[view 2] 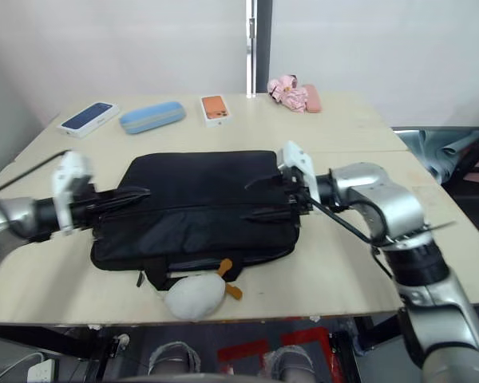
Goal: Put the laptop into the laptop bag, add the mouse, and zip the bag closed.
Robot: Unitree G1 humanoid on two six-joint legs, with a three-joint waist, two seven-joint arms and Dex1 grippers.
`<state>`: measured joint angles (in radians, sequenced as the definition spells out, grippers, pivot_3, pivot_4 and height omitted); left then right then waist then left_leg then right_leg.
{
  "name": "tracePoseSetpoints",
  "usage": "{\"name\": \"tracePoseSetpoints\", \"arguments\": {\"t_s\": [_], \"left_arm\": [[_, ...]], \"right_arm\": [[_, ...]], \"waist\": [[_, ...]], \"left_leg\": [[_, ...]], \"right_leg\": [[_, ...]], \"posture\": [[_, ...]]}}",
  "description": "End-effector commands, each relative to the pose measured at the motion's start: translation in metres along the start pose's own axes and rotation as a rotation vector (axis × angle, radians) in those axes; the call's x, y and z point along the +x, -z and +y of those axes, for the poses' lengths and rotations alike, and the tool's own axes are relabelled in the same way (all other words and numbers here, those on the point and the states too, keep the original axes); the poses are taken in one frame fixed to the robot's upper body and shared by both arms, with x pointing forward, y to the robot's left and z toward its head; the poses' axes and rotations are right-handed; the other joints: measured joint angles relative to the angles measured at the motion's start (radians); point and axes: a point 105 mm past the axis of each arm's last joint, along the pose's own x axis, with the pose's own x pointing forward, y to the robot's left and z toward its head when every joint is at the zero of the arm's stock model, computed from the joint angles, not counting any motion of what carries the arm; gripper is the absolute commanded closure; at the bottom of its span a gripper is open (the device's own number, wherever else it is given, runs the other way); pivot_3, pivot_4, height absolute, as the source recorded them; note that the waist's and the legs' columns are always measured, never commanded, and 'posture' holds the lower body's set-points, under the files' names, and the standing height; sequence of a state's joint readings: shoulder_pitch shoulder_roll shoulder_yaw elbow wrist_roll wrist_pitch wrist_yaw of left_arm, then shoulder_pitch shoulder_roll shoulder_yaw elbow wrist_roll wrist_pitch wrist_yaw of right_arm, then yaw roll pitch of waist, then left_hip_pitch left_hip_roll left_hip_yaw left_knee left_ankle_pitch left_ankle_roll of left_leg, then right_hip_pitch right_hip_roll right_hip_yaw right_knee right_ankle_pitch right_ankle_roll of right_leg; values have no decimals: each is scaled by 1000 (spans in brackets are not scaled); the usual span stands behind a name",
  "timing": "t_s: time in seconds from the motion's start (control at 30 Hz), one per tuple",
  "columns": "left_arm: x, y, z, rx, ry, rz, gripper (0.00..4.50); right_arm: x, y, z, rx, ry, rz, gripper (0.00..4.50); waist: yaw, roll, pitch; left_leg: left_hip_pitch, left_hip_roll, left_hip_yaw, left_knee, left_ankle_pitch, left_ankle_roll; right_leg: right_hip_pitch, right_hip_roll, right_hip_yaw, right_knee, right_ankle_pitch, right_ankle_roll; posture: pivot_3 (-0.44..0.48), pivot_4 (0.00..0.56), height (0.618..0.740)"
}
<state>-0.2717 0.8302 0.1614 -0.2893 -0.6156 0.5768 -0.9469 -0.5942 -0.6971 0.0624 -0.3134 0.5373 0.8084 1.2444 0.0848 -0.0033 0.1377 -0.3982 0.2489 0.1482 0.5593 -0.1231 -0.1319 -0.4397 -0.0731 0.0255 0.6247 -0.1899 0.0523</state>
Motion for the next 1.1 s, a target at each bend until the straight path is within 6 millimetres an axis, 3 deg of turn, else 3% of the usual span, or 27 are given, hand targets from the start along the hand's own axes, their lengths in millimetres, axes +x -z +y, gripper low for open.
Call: {"name": "tracePoseSetpoints", "arguments": {"t_s": [0.03,0.17,0.3,0.4,0.53,0.63,0.87,1.1], "left_arm": [[30,11,3,46,67,13,4500],[71,18,11,61,143,-4,4500],[91,23,17,80,168,4,4500],[102,44,13,59,219,72,4500],[101,79,10,38,242,195,4500],[100,92,7,20,245,220,4500],[103,97,8,22,214,219,4500],[102,99,7,36,205,220,4500]], "right_arm": [[-1,-4,23,-49,-63,39,31],[14,18,33,-111,-121,146,31],[26,25,36,-122,-162,156,31],[39,32,39,-150,-225,171,31],[53,35,40,-175,-284,168,31],[62,38,42,-182,-321,168,31],[88,48,40,-201,-397,186,31],[105,60,34,-237,-445,230,31]], "waist": [[1,0,0],[9,0,0],[7,0,0],[8,0,0],[11,0,-1],[11,-1,-5],[7,-1,-15],[7,-1,-18]], "left_leg": [[0,0,0,1,0,0],[0,0,-1,6,0,1],[-1,-1,-1,11,0,2],[-1,-1,-1,11,0,2],[-1,-1,-2,11,0,2],[3,-1,-2,12,0,2],[13,-1,-2,12,0,2],[14,-1,-2,12,0,2]], "right_leg": [[0,0,0,1,0,0],[1,-1,1,5,1,1],[1,-1,2,7,2,1],[1,-1,1,7,2,1],[2,-2,1,7,2,1],[6,-2,1,7,2,1],[14,-3,2,8,2,1],[15,-3,1,8,2,1]], "posture": [[0,150,740],[0,150,740],[0,150,740],[0,150,740],[0,150,740],[0,150,740],[0,150,740],[0,150,740]]}}
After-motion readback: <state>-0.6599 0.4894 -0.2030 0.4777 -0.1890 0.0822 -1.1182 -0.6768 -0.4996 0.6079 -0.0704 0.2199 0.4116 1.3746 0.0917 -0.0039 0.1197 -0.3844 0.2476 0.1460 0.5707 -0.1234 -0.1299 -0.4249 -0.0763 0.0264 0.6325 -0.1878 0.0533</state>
